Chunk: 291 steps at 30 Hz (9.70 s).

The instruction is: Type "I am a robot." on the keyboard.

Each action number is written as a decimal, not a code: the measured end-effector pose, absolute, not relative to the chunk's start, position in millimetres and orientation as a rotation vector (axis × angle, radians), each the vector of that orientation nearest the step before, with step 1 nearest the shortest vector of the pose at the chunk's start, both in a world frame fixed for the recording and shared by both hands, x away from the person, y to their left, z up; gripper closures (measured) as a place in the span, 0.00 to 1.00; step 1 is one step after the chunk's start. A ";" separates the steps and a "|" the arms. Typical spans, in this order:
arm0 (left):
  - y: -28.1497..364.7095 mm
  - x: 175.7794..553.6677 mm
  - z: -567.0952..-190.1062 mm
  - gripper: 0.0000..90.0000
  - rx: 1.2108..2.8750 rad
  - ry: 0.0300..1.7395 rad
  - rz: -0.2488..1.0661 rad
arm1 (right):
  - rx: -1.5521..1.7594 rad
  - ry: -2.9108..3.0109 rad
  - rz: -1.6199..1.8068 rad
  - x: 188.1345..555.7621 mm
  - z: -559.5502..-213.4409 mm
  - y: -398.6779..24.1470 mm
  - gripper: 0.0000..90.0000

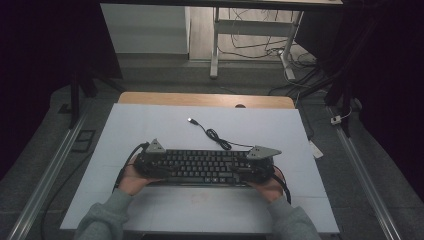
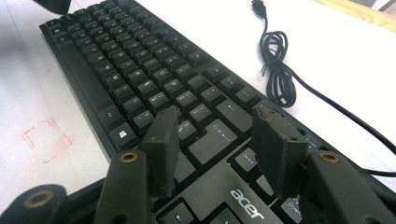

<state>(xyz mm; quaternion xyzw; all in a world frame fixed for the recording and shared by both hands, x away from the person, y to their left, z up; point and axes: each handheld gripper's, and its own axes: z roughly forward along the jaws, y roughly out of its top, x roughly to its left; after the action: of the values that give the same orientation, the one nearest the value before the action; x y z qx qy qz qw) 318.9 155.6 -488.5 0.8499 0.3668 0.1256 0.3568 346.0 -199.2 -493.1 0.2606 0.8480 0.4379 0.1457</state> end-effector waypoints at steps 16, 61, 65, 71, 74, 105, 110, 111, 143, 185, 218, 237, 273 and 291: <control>131.4 315.0 -494.7 0.97 2.235 0.841 0.274 | 0.744 2.455 1.245 346.7 -495.3 -196.6 0.58; 168.9 321.0 -486.2 0.57 2.084 0.987 0.303 | 0.741 2.446 1.238 346.8 -494.6 -197.2 0.58; 177.8 322.9 -485.3 0.46 2.060 1.037 0.304 | 0.744 2.443 1.236 347.3 -494.5 -197.9 0.58; 181.4 324.0 -485.2 0.38 2.073 1.053 0.309 | 0.737 2.444 1.243 347.3 -494.4 -197.6 0.58; 181.5 324.2 -485.4 0.37 2.077 1.055 0.311 | 0.737 2.444 1.244 347.3 -494.5 -197.3 0.58; 178.9 326.6 -490.0 0.34 2.104 1.067 0.302 | 0.668 2.540 1.225 365.9 -496.0 -133.6 0.64; 178.4 326.4 -490.1 0.34 2.107 1.063 0.301 | 0.662 2.565 1.210 369.0 -495.0 -120.3 0.82; 178.3 326.5 -490.3 0.34 2.109 1.062 0.301 | 0.657 2.570 1.212 369.3 -494.8 -117.6 0.85; 178.3 325.9 -491.2 0.34 2.121 1.054 0.305 | 0.629 2.571 1.181 376.9 -504.2 -100.4 1.00; 177.6 327.9 -490.6 0.44 2.050 1.055 0.358 | 0.755 2.447 1.261 346.6 -494.3 -190.9 0.56; 129.8 347.2 -516.7 0.99 2.209 0.994 0.276 | 0.734 2.480 1.229 347.0 -497.1 -185.7 0.55; 152.7 334.4 -493.9 0.97 2.108 0.999 0.337 | 0.736 2.479 1.225 347.1 -497.3 -185.9 0.55; 184.0 304.7 -493.0 0.33 2.057 1.102 0.350 | 0.714 2.516 1.306 345.8 -493.0 -172.0 0.64; 182.8 305.5 -494.3 0.33 2.071 1.094 0.351 | 0.591 2.643 1.160 346.4 -506.2 -118.1 1.00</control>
<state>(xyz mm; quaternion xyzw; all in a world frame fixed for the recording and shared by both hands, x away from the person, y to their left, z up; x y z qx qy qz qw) 305.5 182.8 -494.3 0.8100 0.4277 0.1372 0.3770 346.4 -118.1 -506.2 0.1997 0.8927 0.3919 0.0976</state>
